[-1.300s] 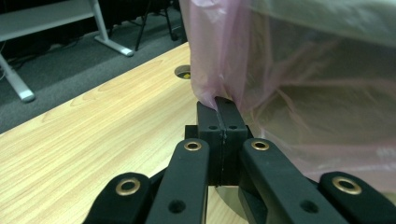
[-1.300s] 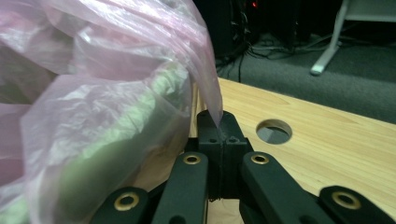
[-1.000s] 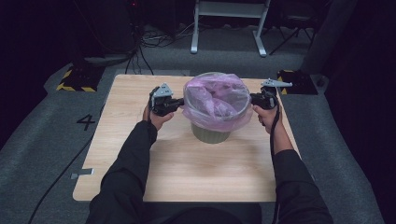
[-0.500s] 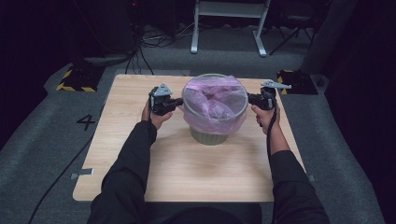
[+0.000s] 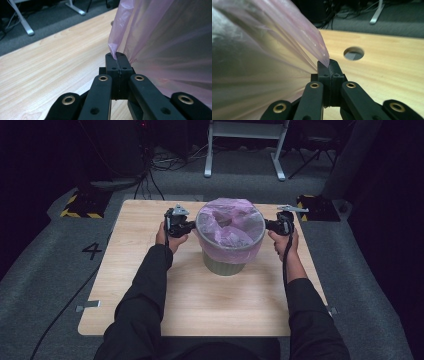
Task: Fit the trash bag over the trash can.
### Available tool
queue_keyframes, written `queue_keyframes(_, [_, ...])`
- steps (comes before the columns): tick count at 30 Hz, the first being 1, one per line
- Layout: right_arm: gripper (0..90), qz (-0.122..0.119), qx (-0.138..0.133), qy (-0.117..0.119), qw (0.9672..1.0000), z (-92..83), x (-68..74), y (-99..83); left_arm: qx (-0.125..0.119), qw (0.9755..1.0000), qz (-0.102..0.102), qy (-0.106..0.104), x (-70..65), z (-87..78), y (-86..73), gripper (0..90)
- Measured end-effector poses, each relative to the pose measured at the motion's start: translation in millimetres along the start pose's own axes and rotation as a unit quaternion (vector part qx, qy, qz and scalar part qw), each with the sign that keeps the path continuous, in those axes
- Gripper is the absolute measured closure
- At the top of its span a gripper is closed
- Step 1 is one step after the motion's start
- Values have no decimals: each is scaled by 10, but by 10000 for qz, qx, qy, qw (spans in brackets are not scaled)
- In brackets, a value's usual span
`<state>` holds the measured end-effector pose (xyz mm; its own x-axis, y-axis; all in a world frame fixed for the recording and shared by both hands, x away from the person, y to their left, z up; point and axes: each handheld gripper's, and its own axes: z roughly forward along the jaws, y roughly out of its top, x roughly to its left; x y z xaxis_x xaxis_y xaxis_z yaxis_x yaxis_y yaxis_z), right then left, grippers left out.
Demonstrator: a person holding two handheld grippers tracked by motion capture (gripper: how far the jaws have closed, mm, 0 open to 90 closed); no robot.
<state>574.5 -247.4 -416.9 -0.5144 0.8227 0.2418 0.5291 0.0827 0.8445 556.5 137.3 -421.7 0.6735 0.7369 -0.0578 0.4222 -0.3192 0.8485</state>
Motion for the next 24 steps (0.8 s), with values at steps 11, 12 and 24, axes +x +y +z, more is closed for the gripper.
queue_keyframes(11, [900, 183, 496, 142, 9985, 112, -87, -166, 344, 9994, -54, -90, -4, 126, -91, 900])
queue_keyframes(12, [900, 183, 490, 130, 9985, 97, -95, -177, 364, 9993, -59, -83, 4, 110, -108, 900])
queue_keyframes(24, [807, 3, 489, 178, 9986, -107, -188, -360, 112, 9999, -82, 44, 46, -142, -361, 789])
